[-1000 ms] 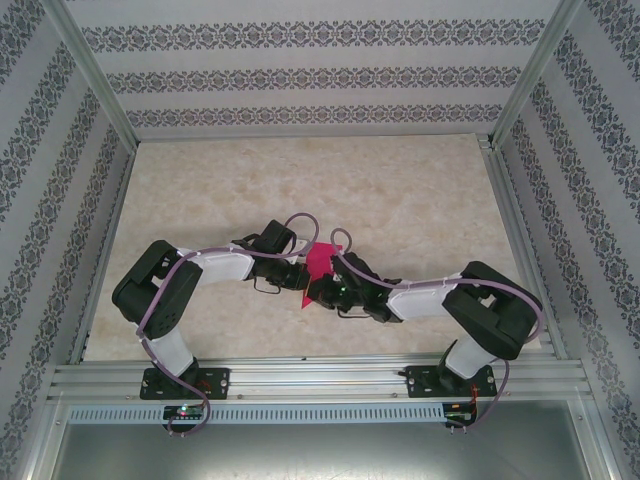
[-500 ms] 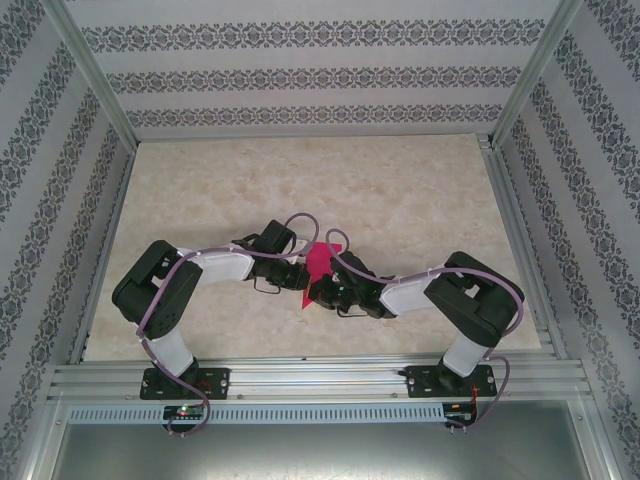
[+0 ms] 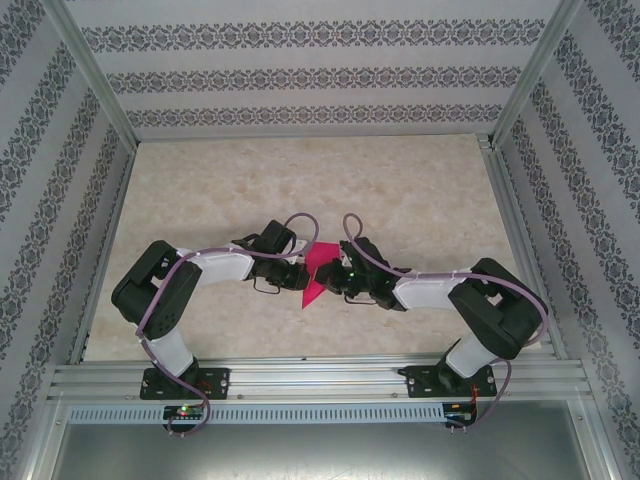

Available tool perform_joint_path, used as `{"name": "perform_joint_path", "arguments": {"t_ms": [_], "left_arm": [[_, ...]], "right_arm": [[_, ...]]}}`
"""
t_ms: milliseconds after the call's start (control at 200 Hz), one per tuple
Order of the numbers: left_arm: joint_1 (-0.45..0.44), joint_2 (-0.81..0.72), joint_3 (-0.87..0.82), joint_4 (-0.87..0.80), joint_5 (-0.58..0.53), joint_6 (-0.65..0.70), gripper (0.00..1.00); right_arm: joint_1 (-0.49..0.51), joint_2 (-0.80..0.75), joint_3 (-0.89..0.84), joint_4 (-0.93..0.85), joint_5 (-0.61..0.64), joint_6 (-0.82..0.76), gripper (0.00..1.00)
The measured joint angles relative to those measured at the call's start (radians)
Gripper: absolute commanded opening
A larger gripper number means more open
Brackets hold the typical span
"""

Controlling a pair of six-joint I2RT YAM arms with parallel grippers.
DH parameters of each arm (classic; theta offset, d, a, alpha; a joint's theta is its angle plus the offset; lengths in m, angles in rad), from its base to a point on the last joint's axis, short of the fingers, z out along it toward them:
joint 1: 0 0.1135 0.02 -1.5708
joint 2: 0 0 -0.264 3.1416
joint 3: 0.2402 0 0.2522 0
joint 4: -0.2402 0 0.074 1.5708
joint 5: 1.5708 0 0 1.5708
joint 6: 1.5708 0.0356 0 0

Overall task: Fold a paper plane with a square sheet of paper (pick it up from the middle)
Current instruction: Third fold the triangle at the center of the table.

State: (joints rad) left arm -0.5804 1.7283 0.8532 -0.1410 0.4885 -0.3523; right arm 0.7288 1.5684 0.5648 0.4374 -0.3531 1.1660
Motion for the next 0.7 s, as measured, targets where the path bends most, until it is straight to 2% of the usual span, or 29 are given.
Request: {"name": "perform_joint_path", "arguments": {"t_ms": [185, 699], "left_arm": [[0.0, 0.0, 0.0, 0.0, 0.0, 0.0, 0.1], [0.0, 0.0, 0.005, -0.015, -0.003, 0.004, 0.1]], "right_arm": [[-0.029, 0.011, 0.002, -0.016, -0.018, -0.021, 0.07], [-0.032, 0.127, 0.013, -0.018, -0.031, -0.053, 0.08]]}}
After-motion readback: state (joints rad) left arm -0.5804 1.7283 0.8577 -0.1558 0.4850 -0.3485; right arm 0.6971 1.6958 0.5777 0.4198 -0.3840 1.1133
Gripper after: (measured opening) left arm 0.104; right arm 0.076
